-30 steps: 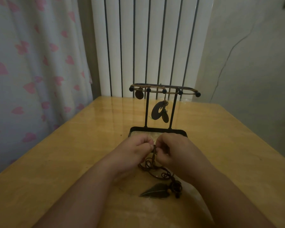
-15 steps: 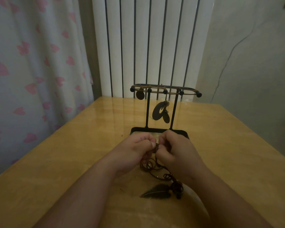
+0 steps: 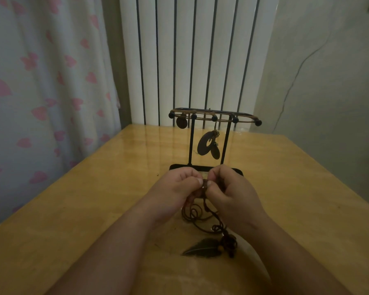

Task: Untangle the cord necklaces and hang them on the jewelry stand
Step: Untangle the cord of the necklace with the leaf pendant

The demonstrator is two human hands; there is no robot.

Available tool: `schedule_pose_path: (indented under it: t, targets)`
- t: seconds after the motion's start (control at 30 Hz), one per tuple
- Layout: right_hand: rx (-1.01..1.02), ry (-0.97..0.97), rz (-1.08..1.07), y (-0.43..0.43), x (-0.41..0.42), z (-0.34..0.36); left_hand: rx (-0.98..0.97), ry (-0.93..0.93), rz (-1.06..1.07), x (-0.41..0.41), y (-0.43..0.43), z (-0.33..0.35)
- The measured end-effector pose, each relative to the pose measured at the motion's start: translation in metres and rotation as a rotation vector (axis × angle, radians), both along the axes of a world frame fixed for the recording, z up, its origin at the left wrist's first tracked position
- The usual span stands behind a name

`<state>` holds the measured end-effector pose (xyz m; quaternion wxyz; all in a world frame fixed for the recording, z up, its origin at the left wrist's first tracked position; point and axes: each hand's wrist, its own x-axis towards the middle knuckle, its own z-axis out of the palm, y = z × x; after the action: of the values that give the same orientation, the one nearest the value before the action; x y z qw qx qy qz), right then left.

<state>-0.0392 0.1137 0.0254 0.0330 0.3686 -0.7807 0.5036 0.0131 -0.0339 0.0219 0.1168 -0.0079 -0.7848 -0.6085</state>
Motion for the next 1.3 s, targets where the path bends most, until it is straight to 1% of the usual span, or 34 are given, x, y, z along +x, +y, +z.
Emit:
schedule_pose_path:
  t: [0.17,0.37,0.43,0.57,0.67,0.83,0.93,1.0,1.07,1.13,1.23,1.3]
  targets:
    - [0.058,0.038,-0.003,0.002,-0.001,0.001,-0.051,0.025,0.022,0.002,-0.002,0.001]
    - [0.035,0.109,-0.048,0.005,-0.001,0.002,-0.097,0.037,0.024,0.002,-0.001,0.001]
    - [0.085,0.133,-0.055,0.005,-0.001,0.003,-0.134,0.045,0.031,0.002,-0.001,0.0]
    - [0.276,0.215,-0.072,0.007,-0.001,0.008,-0.213,0.032,0.045,0.001,0.001,-0.002]
    - [0.367,0.306,-0.078,0.007,0.0,0.013,-0.25,0.005,0.047,0.002,0.002,-0.001]
    - [0.456,0.417,-0.075,0.006,0.001,0.017,-0.25,-0.012,0.04,0.003,0.002,-0.002]
    - [0.451,0.44,-0.083,0.007,0.001,0.017,-0.229,-0.017,0.022,0.003,0.002,0.0]
    - [0.427,0.41,-0.086,0.007,0.001,0.016,-0.211,-0.023,0.011,0.003,0.002,0.0]
    - [0.364,0.327,-0.081,0.006,0.001,0.013,-0.171,-0.028,-0.001,0.003,0.002,0.001]
    - [0.249,0.219,-0.075,0.005,0.001,0.008,-0.102,-0.038,-0.015,0.004,0.003,0.002]
    - [0.025,0.031,-0.054,0.001,0.004,0.002,0.034,-0.05,-0.037,0.003,0.005,0.003]
    - [-0.075,-0.078,-0.033,-0.002,0.005,0.001,0.103,-0.053,-0.041,0.003,0.005,0.003]
